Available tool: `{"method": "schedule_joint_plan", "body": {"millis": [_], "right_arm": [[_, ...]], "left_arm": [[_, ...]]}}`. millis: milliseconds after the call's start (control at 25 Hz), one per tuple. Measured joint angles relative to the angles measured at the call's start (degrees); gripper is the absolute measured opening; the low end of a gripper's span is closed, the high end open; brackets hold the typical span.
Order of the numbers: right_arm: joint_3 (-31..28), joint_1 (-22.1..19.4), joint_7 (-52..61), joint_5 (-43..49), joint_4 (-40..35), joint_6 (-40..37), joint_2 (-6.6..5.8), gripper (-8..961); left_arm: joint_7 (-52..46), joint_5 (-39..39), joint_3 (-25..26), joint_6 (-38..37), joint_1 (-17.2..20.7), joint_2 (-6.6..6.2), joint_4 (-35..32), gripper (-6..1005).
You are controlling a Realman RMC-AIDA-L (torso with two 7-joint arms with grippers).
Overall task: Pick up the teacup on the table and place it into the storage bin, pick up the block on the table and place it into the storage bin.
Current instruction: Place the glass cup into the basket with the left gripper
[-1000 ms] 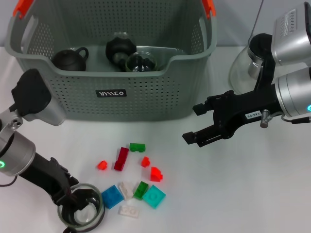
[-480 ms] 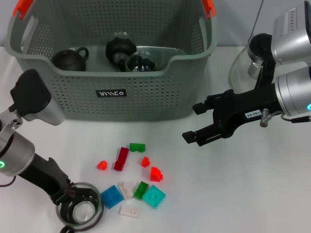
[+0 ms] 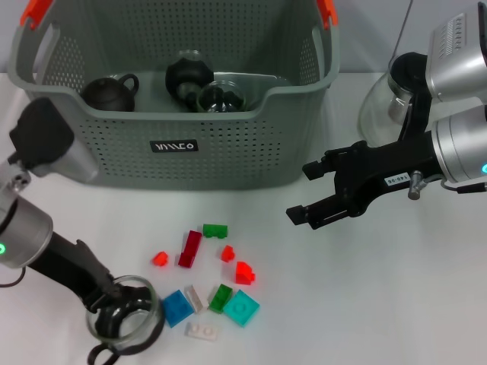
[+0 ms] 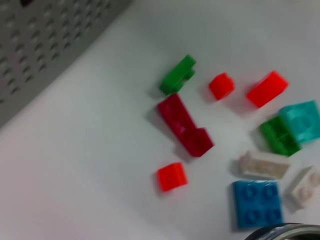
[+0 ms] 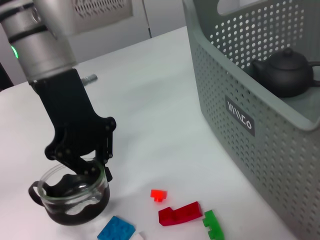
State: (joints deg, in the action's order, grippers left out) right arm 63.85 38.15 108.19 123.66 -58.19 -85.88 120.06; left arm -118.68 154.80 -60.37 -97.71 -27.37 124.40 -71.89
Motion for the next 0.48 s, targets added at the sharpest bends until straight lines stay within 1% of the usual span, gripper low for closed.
{"method": "schedule_joint_plan", "body": {"millis": [80,160,200,280,360,400,480], "right_arm": [[-0.02,-0.07,0.0,0.0,0.0,0.02,-0.01,944],[-0.04,-0.09,0.0,0.0,0.0,-0.02,-0.1,944],[-0.06,-0.09,0.01,0.02,0.0,-0.08,-0.13,945],[-0.1,-0.09,0.08,0.12,0.0,-0.34,-0.16,945],[-0.15,-0.11,0.16,0.19,0.0,-0.46,-0.17,945],[-0.15,-0.15,0.17,0.22,0.0,-0.53,-0.18,945],[-0.16,-0.26,0.11,0.25,0.0,-0.61,-0.19,945]], "left_arm": [[-0.76,-2.37,1.6,-3.39,-0.39,-0.12,-2.01,44],[-1.8,-6.19,5.21,-8.04,-1.53,-0.29,-3.75,44],[-2.47,-8.42,7.81,-10.32,-2.53,-0.41,-4.7,44],[-3.74,-13.72,14.78,-14.68,-5.4,-0.73,-5.61,46],[-5.28,-19.31,21.64,-17.11,-8.71,-1.75,-5.67,47],[-5.92,-21.55,24.08,-17.33,-10.12,-2.54,-5.52,48],[-7.28,-25.58,27.02,-15.91,-12.87,-4.55,-4.65,49]]}}
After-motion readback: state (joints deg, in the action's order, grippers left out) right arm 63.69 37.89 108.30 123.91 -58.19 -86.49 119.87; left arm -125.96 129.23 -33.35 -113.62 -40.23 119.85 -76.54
